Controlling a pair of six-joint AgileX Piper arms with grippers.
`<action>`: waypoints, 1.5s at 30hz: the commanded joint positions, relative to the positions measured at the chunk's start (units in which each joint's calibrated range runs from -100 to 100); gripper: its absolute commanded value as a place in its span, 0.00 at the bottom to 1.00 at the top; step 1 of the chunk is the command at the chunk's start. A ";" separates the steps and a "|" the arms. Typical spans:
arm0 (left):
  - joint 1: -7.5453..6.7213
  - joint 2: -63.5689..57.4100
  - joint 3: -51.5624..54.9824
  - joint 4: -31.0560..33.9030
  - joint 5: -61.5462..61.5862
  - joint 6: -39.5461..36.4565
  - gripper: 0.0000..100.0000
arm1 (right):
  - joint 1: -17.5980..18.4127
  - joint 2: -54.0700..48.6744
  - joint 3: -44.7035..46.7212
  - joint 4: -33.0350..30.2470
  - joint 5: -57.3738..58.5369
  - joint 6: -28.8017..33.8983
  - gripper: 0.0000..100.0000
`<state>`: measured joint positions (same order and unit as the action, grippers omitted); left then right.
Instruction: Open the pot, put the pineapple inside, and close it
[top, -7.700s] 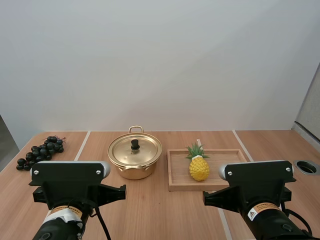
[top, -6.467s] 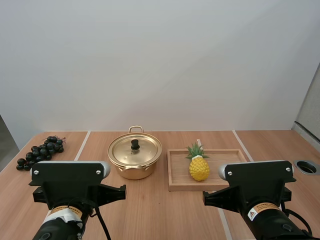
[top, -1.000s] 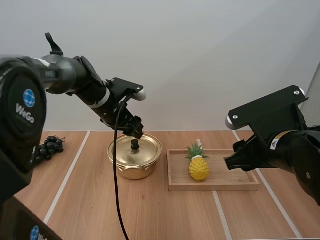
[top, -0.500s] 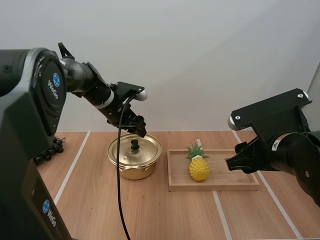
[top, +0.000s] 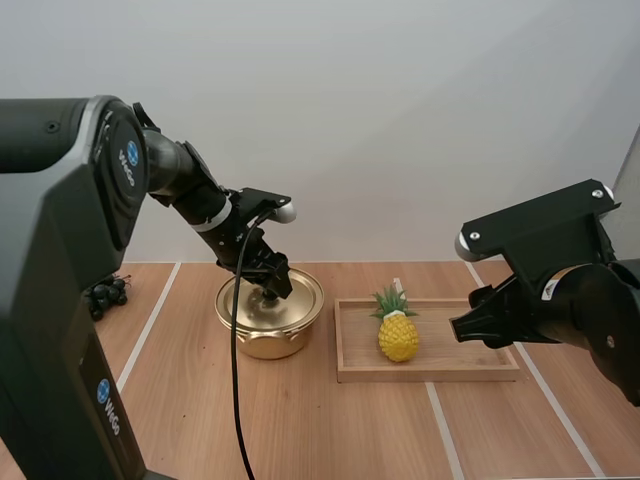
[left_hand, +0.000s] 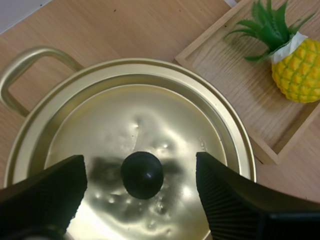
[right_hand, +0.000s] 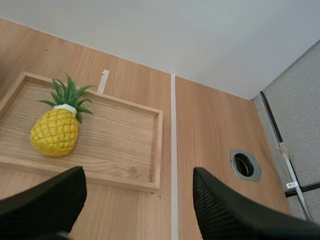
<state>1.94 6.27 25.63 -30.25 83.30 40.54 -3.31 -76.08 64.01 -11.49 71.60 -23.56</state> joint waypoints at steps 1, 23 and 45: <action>-0.21 -0.13 -0.47 -0.22 1.91 0.59 1.00 | -0.24 -0.03 -0.43 0.12 -0.30 -0.08 1.00; -0.21 -0.58 -0.74 0.97 5.50 0.60 0.00 | -0.24 -0.03 -0.43 0.01 -0.30 -0.08 1.00; -0.13 -31.38 -17.95 -11.34 -35.80 -4.78 0.00 | -0.24 0.51 -0.43 1.75 -6.34 -0.08 1.00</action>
<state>1.94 -20.55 8.47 -40.02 60.51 36.43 -3.31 -75.94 64.01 -10.90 67.61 -23.56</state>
